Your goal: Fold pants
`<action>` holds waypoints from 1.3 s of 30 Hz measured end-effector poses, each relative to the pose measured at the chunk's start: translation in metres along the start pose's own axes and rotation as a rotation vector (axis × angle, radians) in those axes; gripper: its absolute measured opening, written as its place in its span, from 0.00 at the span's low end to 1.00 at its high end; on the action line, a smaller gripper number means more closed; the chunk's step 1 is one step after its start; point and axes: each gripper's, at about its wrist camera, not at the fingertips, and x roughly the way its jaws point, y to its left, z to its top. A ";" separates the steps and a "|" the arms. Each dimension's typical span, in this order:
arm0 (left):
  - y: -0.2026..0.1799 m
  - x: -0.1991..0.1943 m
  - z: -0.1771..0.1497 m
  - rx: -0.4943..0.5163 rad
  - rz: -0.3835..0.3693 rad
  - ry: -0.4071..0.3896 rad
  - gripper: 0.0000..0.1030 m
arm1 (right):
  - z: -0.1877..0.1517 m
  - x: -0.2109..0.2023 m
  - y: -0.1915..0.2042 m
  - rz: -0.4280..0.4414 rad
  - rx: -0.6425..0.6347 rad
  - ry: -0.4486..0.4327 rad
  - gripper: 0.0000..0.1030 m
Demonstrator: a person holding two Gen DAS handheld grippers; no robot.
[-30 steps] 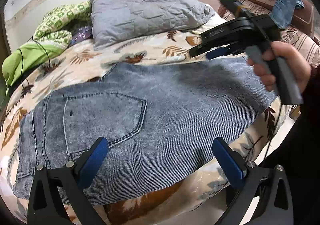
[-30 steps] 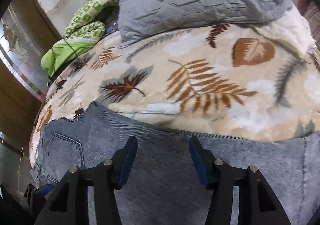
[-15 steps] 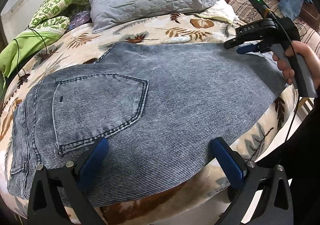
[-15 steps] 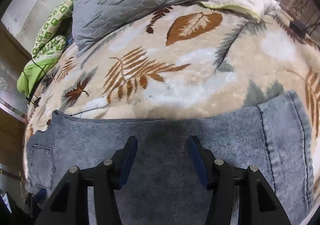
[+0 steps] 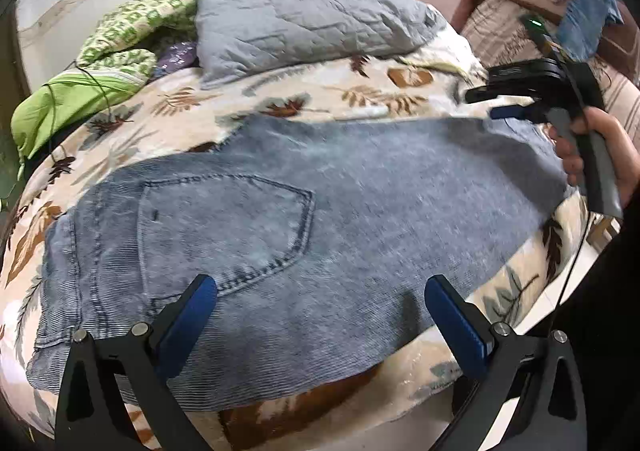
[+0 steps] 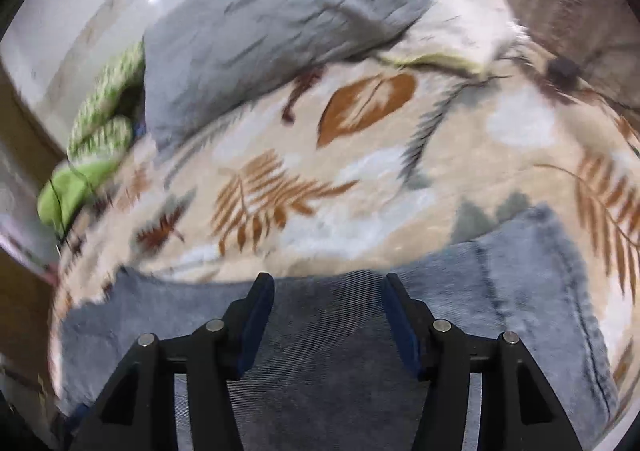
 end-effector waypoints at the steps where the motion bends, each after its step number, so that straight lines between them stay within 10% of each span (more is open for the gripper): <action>1: 0.003 -0.002 0.001 -0.013 0.007 -0.009 1.00 | 0.002 -0.011 -0.006 0.001 0.023 -0.032 0.59; 26: 0.018 0.002 0.003 -0.101 0.011 0.009 1.00 | 0.008 -0.120 -0.130 -0.012 0.198 -0.054 0.61; 39: -0.023 0.003 -0.002 0.093 0.025 -0.017 1.00 | -0.022 -0.124 -0.174 0.039 0.259 0.003 0.61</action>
